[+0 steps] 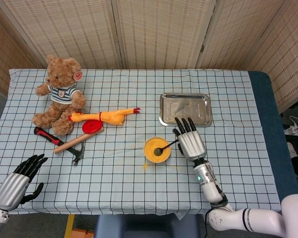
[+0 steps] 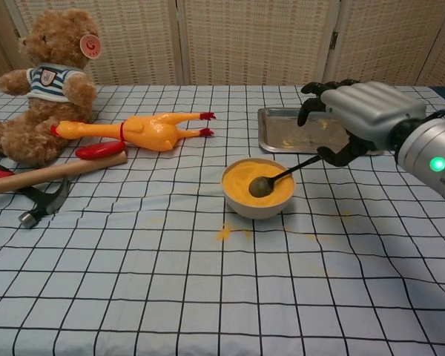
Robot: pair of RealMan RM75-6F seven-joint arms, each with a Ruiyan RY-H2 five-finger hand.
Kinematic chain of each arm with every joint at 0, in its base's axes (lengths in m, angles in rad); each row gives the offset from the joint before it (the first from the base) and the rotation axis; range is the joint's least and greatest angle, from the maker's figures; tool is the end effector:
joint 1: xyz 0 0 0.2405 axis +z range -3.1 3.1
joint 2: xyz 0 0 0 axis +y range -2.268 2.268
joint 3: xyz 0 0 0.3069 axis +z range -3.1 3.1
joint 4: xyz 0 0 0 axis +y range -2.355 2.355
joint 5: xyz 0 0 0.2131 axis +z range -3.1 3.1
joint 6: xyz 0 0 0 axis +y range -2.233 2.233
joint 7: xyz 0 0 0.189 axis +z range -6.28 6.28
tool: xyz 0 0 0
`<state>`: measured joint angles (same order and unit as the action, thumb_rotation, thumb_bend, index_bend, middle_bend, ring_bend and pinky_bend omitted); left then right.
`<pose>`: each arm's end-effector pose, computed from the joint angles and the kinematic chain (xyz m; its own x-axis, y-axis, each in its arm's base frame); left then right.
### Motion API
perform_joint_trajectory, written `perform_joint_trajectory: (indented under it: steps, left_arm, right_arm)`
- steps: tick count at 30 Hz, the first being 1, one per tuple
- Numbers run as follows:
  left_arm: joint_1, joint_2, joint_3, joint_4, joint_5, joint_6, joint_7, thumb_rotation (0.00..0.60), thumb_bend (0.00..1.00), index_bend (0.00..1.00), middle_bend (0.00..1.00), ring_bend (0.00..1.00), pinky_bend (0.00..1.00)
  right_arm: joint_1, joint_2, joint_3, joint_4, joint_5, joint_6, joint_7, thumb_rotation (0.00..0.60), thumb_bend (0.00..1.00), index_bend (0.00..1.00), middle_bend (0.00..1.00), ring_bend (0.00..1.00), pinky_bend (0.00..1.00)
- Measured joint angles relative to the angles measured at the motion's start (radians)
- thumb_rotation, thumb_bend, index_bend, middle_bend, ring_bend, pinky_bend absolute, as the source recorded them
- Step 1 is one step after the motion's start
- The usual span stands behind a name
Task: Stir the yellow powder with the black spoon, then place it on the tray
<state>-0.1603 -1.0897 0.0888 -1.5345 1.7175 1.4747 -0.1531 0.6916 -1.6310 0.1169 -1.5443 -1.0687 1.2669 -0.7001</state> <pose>-0.3387 0.2217 0.1541 0.3888 0.1431 0.9102 0.9008 -0.2664 -0.3429 -0.1767 -0.3906 -0.0302 0.5986 -0.0542 0.7992 -0.7755 -0.2893 0.5612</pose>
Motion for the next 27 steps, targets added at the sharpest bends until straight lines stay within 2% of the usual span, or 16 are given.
perform_joint_trajectory:
  steps: [4,9,21,27]
  left_arm:
    - [-0.002,-0.004,-0.003,-0.003,-0.011,-0.012,0.013,0.6,0.47,0.0,0.0,0.0,0.16]
    - [-0.005,-0.006,-0.006,-0.005,-0.021,-0.021,0.02,0.6,0.47,0.0,0.0,0.0,0.16]
    - [-0.005,-0.006,-0.01,-0.003,-0.03,-0.027,0.019,0.6,0.47,0.0,0.0,0.0,0.16]
    - [-0.006,-0.006,-0.012,-0.003,-0.033,-0.028,0.017,0.6,0.47,0.0,0.0,0.0,0.16]
  right_arm:
    - [-0.03,-0.011,-0.034,0.126,-0.084,0.005,0.106,0.6,0.37,0.42,0.0,0.0,0.0]
    - [-0.043,-0.035,-0.04,0.209,-0.136,-0.01,0.138,0.6,0.37,0.47,0.0,0.0,0.0]
    - [-0.045,-0.119,-0.008,0.324,-0.165,-0.048,0.153,0.6,0.37,0.44,0.0,0.0,0.0]
    - [-0.041,-0.141,0.01,0.341,-0.168,-0.07,0.151,0.6,0.37,0.44,0.0,0.0,0.0]
